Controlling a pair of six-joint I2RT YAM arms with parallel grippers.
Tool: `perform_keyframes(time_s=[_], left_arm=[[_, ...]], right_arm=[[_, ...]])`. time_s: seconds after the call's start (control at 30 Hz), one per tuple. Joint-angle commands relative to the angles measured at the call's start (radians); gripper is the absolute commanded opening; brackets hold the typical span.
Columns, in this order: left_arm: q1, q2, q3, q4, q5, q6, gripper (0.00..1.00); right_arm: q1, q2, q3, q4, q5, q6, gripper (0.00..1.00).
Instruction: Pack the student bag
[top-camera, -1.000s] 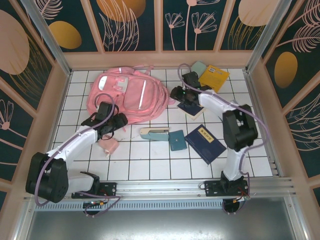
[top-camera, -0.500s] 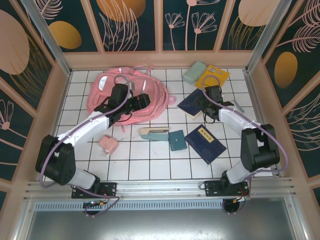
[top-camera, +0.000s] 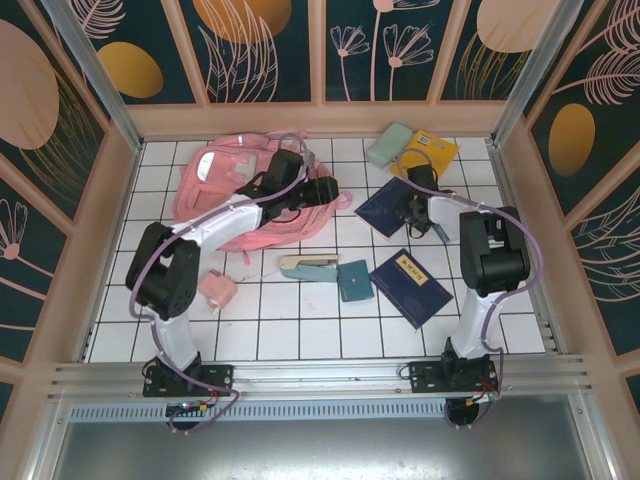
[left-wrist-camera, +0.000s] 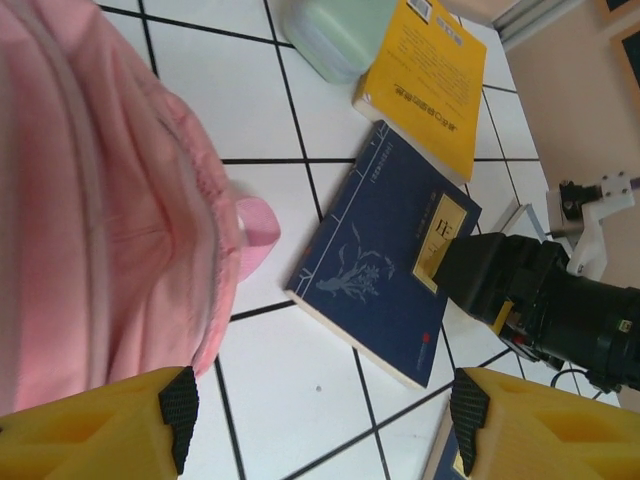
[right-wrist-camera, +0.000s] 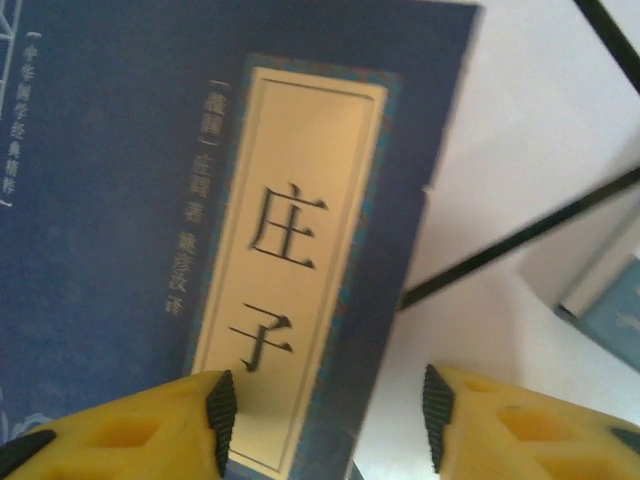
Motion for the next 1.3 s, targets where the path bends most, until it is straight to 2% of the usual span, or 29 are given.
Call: perform_keyframes(time_s=[0.0, 0.13, 0.33, 0.47, 0.6, 0.77, 0.93, 1.1, 1.2, 1.27], left_arm=[[-0.015, 0.078, 0.083, -0.011, 0.039, 0.029, 0.69], [-0.032, 0.177, 0.182, -0.041, 0.055, 0.054, 0.68], [-0.053, 0.291, 0.275, -0.048, 0.091, 0.076, 0.67], [-0.065, 0.375, 0.347, -0.067, 0.109, 0.098, 0.66], [-0.072, 0.46, 0.431, -0.125, 0.073, 0.12, 0.65], [-0.071, 0.493, 0.435, -0.157, 0.029, 0.122, 0.61], [-0.071, 0.498, 0.395, -0.167, 0.027, 0.098, 0.58], [-0.072, 0.506, 0.372, -0.198, 0.037, 0.086, 0.55], [-0.071, 0.502, 0.347, -0.212, 0.005, 0.08, 0.56], [-0.071, 0.496, 0.329, -0.214, -0.028, 0.079, 0.57]], right_arm=[[0.004, 0.057, 0.042, -0.051, -0.019, -0.087, 0.46], [0.02, 0.065, 0.025, -0.077, -0.029, -0.141, 0.4], [0.096, 0.022, -0.043, -0.104, 0.037, -0.232, 0.42], [0.136, -0.01, -0.099, -0.085, 0.039, -0.246, 0.42], [0.142, -0.042, -0.132, -0.065, 0.022, -0.226, 0.44], [0.14, -0.069, -0.131, -0.054, 0.019, -0.216, 0.46], [0.136, -0.099, -0.108, -0.062, -0.027, -0.17, 0.46], [0.134, -0.176, -0.121, -0.044, -0.131, -0.043, 0.51], [0.136, -0.172, -0.139, -0.029, -0.175, 0.031, 0.51], [0.146, -0.16, -0.157, -0.021, -0.16, 0.059, 0.51]])
